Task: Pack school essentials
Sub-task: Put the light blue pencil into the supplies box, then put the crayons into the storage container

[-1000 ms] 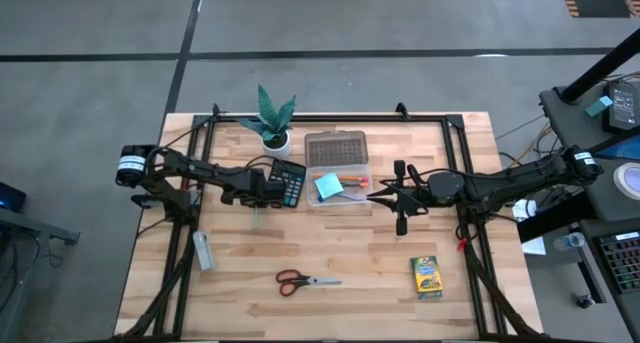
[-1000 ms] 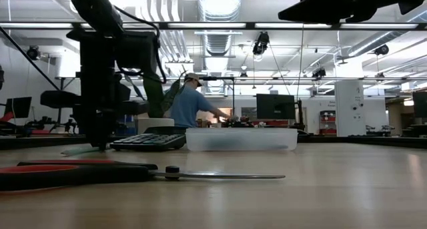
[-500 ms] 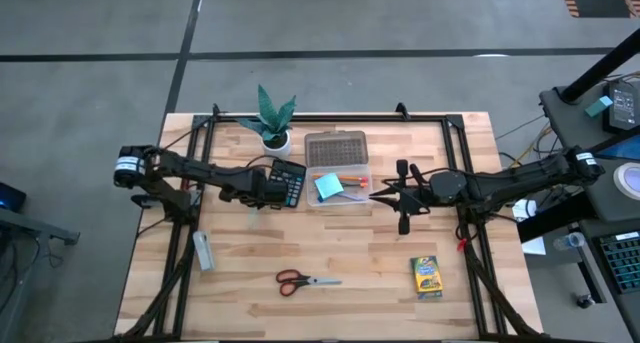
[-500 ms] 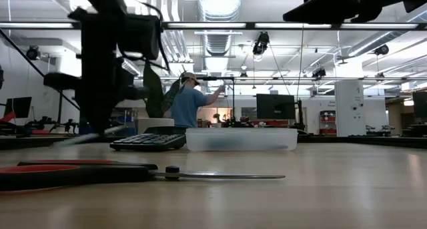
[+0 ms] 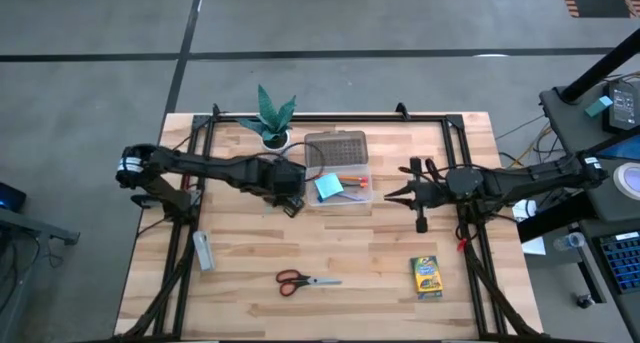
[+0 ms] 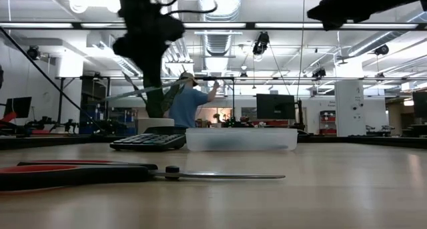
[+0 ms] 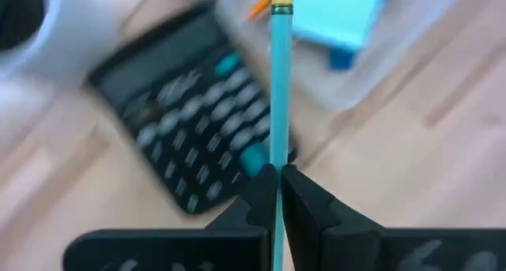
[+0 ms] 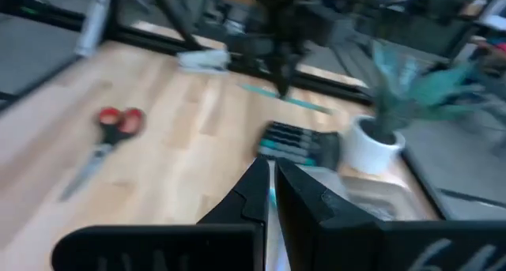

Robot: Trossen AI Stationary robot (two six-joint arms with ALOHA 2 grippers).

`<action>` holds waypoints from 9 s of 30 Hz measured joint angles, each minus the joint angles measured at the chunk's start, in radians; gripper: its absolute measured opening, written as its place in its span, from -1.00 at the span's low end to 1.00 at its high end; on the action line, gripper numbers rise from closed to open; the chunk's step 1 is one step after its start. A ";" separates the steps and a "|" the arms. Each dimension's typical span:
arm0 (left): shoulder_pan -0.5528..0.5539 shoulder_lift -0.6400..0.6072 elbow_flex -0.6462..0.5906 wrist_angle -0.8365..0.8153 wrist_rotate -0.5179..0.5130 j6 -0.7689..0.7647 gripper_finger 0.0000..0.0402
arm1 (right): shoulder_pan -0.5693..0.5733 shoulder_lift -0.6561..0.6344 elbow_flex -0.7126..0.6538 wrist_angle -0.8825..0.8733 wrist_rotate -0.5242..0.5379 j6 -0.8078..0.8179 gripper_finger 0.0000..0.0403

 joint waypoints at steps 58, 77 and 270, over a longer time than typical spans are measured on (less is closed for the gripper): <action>0.083 0.546 0.567 0.211 -0.101 0.947 -1.00 | 0.222 -0.138 -0.089 0.007 -0.021 0.116 -0.94; -0.120 0.405 0.557 0.210 -0.122 0.999 -1.00 | 0.221 -0.086 -0.058 0.010 0.084 0.286 -0.94; -0.087 -0.357 -0.419 0.984 -0.439 1.214 -1.00 | 0.202 0.673 0.343 -0.656 -0.044 1.594 0.56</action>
